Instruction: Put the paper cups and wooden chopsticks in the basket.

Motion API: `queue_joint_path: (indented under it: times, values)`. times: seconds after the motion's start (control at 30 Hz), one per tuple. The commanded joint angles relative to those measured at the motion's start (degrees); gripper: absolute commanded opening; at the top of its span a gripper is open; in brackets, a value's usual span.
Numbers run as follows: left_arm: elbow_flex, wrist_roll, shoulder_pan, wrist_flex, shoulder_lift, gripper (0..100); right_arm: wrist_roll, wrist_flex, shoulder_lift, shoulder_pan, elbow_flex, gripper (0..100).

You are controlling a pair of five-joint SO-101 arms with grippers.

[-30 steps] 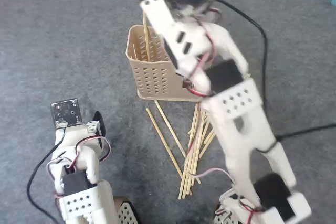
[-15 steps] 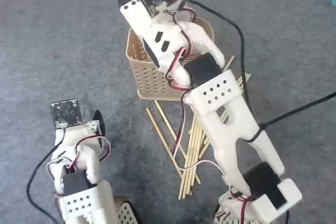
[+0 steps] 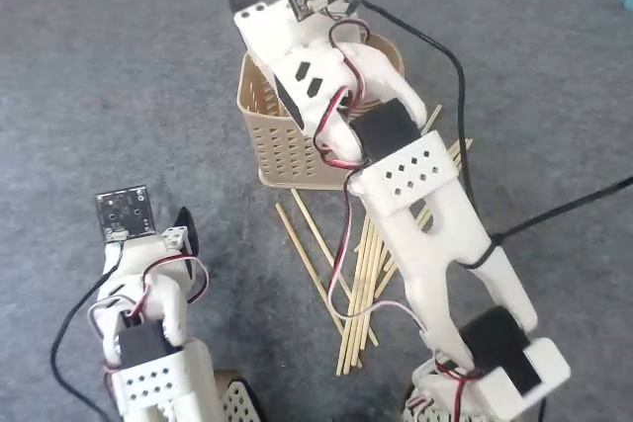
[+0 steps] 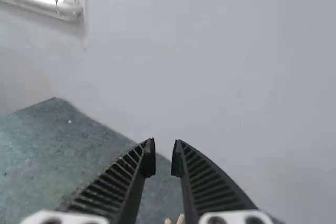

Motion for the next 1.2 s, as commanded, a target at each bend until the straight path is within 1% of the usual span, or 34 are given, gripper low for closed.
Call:
queue_joint_path:
  times: [0.0, 0.2, 0.33, 0.5, 0.6, 0.7, 0.8, 0.87, 0.93, 1.03, 1.17]
  values:
    - [-0.2, -0.6, -0.1, -1.9, -0.7, 19, -0.9, 10.2, -8.7, 0.9, -0.7, 5.9]
    - [-0.2, -0.6, -0.4, -1.9, -0.7, 19, -1.1, 33.5, -19.0, 1.3, -0.4, 5.9]
    - [-0.2, -0.6, -0.4, -1.9, -0.7, 19, -1.2, 45.3, -24.3, 5.9, -0.4, 5.9]
    - [-0.2, -0.6, -0.4, -1.9, -0.7, 19, -1.2, 57.4, -28.7, 15.7, -0.4, 5.9]
    - [-0.2, -0.6, -0.4, -1.8, -0.7, 19, -1.2, 64.6, -29.2, 22.8, -0.1, 5.9]
    - [-0.2, -0.6, -0.4, -1.6, -0.7, 19, -1.2, 69.0, -28.4, 29.2, 3.9, 5.9]
    - [-0.3, -0.6, -0.4, -1.5, -0.7, 19, -1.2, 67.9, -26.3, 33.6, 13.2, 5.8]
    - [-0.3, -0.6, -0.4, -1.5, -0.7, 19, -1.2, 63.5, -24.5, 35.5, 20.9, 5.8]
    - [-0.3, -0.6, -0.4, -1.5, -0.7, 19, -1.2, 57.0, -22.9, 37.0, 29.1, 5.8]
    - [-0.3, -0.6, -0.4, -1.5, -0.7, 19, -2.2, 44.5, -20.8, 37.5, 41.1, 5.8]
    - [-0.3, -0.6, -0.4, -1.5, -0.7, 19, -11.3, 29.1, -18.5, 37.1, 51.8, 5.8]
